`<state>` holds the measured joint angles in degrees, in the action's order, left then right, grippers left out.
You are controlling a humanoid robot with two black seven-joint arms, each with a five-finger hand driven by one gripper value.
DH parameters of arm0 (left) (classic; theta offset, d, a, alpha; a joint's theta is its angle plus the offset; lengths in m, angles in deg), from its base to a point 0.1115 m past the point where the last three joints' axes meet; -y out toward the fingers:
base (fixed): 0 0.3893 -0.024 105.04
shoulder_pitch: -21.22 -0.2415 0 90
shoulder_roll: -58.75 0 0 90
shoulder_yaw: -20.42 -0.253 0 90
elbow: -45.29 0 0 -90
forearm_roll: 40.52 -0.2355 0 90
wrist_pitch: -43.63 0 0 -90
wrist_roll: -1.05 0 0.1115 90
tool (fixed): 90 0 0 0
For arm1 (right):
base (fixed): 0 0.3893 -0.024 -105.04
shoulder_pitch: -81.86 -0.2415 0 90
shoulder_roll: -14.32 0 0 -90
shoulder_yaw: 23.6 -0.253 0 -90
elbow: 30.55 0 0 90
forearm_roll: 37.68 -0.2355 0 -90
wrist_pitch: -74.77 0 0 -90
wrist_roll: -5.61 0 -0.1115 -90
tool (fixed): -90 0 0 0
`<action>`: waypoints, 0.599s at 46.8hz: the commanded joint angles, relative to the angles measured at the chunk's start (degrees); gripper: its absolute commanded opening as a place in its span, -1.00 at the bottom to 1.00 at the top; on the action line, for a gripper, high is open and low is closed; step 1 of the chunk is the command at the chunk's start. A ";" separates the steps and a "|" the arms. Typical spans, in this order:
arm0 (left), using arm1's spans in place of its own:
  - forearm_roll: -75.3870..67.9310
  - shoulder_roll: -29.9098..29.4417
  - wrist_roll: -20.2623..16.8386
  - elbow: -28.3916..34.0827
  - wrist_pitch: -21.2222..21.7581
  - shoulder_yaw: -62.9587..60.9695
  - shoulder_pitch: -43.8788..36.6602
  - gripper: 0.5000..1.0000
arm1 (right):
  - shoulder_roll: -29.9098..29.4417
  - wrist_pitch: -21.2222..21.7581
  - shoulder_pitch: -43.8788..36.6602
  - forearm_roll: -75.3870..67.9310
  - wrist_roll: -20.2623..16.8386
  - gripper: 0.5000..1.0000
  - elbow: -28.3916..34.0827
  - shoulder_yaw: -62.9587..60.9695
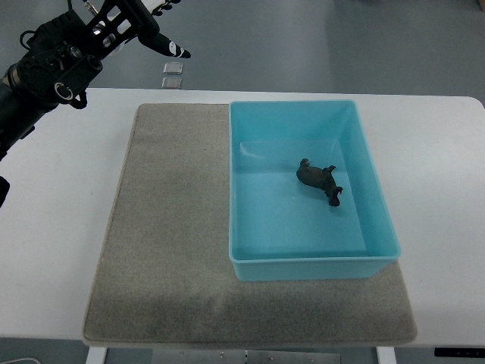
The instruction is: Place brown hippo in blue box with left hand
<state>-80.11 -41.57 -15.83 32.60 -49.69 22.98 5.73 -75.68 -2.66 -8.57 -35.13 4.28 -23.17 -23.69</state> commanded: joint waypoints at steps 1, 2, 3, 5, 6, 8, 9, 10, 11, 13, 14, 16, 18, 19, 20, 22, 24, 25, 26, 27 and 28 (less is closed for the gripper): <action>4.24 0.73 0.01 1.88 0.42 -0.02 -0.77 0.98 | 0.00 0.00 -0.01 -0.01 0.01 0.74 0.00 0.00; 5.21 0.82 0.01 2.14 0.51 0.07 -0.95 0.98 | 0.00 0.00 -0.01 -0.01 0.01 0.74 0.00 0.00; 6.26 1.00 0.01 2.32 0.51 0.07 -1.21 0.98 | 0.00 0.00 -0.01 -0.01 0.01 0.74 0.00 0.00; 8.02 1.52 0.01 2.94 0.51 0.07 -1.56 0.98 | 0.00 0.00 -0.01 -0.01 0.01 0.74 0.00 0.00; 8.82 1.61 0.01 3.20 0.51 0.07 -1.65 0.98 | 0.00 0.00 -0.01 -0.01 0.01 0.74 0.00 0.00; 10.31 1.70 0.01 3.55 0.51 0.07 -1.74 0.98 | 0.00 -0.01 -0.01 -0.01 0.01 0.74 0.00 0.00; 11.01 1.70 0.01 3.64 0.51 0.16 -1.74 0.98 | 0.00 0.00 -0.01 -0.01 0.01 0.74 0.00 0.00; 11.80 1.70 0.01 3.73 0.51 0.16 -1.74 0.98 | 0.00 0.00 -0.01 -0.01 0.01 0.74 0.00 0.00; 12.68 1.70 0.01 3.73 0.51 0.16 -1.74 0.98 | 0.00 0.00 -0.01 -0.01 0.01 0.74 0.00 0.00; 14.53 1.70 0.01 3.73 0.51 0.16 -1.83 0.98 | 0.00 -0.09 -0.01 -0.01 0.01 0.74 0.00 0.00; 15.67 1.70 0.01 3.73 0.51 0.16 -1.83 0.98 | 0.00 -0.09 -0.01 -0.01 0.01 0.74 0.00 0.00; 18.04 1.79 0.09 3.73 0.51 0.16 -2.18 0.98 | 0.00 0.00 -0.01 -0.01 0.01 0.74 0.00 0.00; 20.85 1.96 0.09 3.73 0.51 0.16 -2.62 0.98 | 0.00 0.00 -0.01 -0.01 0.01 0.74 0.00 0.00; 22.17 2.14 0.18 3.73 0.51 0.16 -2.79 0.98 | 0.00 0.00 -0.01 -0.01 0.01 0.74 0.00 0.00; 23.49 2.40 0.27 3.82 0.51 0.16 -2.97 0.98 | 0.00 0.00 -0.01 -0.01 0.01 0.74 0.00 0.00; 25.95 2.67 0.71 3.82 0.51 0.16 -3.32 0.98 | 0.00 0.00 -0.01 -0.01 0.01 0.74 0.00 0.00; 28.15 2.76 1.58 3.82 0.42 0.16 -3.76 0.98 | 0.00 0.00 -0.01 -0.01 0.01 0.74 0.00 0.00; 29.29 2.76 2.02 3.82 0.42 0.25 -3.93 0.98 | 0.00 0.00 -0.01 0.08 0.01 0.74 0.00 0.00; 30.43 2.84 2.64 3.82 0.42 0.25 -4.11 0.98 | 0.00 0.00 -0.01 0.00 0.01 0.74 0.00 0.08; 31.66 2.93 3.16 3.82 0.42 0.42 -4.29 0.98 | 0.00 0.00 -0.01 -0.01 0.01 0.74 0.00 0.00; 32.98 3.19 3.78 3.82 0.42 0.77 -4.46 0.98 | 0.00 0.00 -0.01 -0.01 0.01 0.74 0.00 0.00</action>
<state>-50.90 -38.78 -13.75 36.41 -49.26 23.21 1.82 -75.68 -2.67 -8.58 -35.13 4.29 -23.17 -23.68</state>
